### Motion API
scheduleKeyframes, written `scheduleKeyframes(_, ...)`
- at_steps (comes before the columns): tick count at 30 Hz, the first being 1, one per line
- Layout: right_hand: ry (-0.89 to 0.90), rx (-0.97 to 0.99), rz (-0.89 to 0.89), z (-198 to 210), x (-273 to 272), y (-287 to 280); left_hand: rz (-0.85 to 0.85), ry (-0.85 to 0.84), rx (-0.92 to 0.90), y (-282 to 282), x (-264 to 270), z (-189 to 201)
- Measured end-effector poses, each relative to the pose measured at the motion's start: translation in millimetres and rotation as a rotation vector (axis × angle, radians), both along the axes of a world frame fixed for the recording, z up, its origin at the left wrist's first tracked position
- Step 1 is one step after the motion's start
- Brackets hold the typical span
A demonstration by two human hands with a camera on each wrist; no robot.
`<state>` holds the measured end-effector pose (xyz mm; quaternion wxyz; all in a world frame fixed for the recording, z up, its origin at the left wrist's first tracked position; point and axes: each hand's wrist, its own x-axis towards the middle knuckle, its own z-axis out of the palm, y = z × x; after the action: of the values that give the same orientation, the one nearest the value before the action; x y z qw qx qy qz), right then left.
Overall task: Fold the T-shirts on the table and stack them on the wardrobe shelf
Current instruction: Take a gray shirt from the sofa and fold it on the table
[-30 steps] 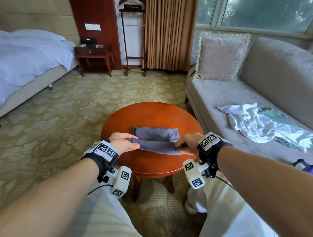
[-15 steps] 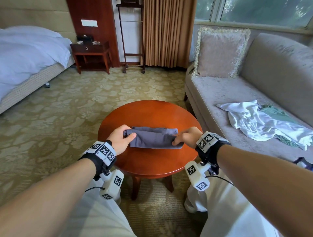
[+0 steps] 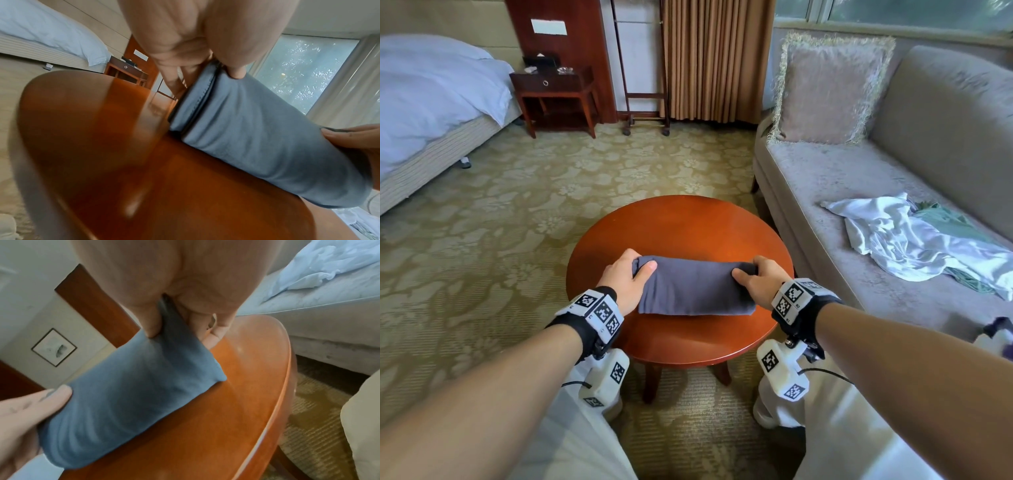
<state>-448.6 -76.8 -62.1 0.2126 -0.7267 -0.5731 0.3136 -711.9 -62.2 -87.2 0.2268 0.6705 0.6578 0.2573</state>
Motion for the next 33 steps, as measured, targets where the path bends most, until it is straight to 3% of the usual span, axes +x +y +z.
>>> scheduleKeyframes(10,-0.246,0.016,-0.032,-19,-14,16,0.095,0.133,-0.138,23,12,-9)
scheduleKeyframes(23,-0.145,-0.092,-0.088,-29,-20,54,0.096,0.175,-0.249,53,8,-23)
scheduleKeyframes(26,0.019,-0.168,-0.161,-29,-16,58,0.098,0.091,-0.282,54,3,-22)
scheduleKeyframes(29,0.167,-0.189,-0.168,-34,-11,59,0.124,-0.132,-0.347,51,1,-18)
scheduleKeyframes(31,0.148,-0.193,-0.146,-33,-10,56,0.103,-0.213,-0.388,47,-2,-13)
scheduleKeyframes(33,0.044,-0.167,-0.117,-30,-10,51,0.062,-0.176,-0.41,44,-4,-10)
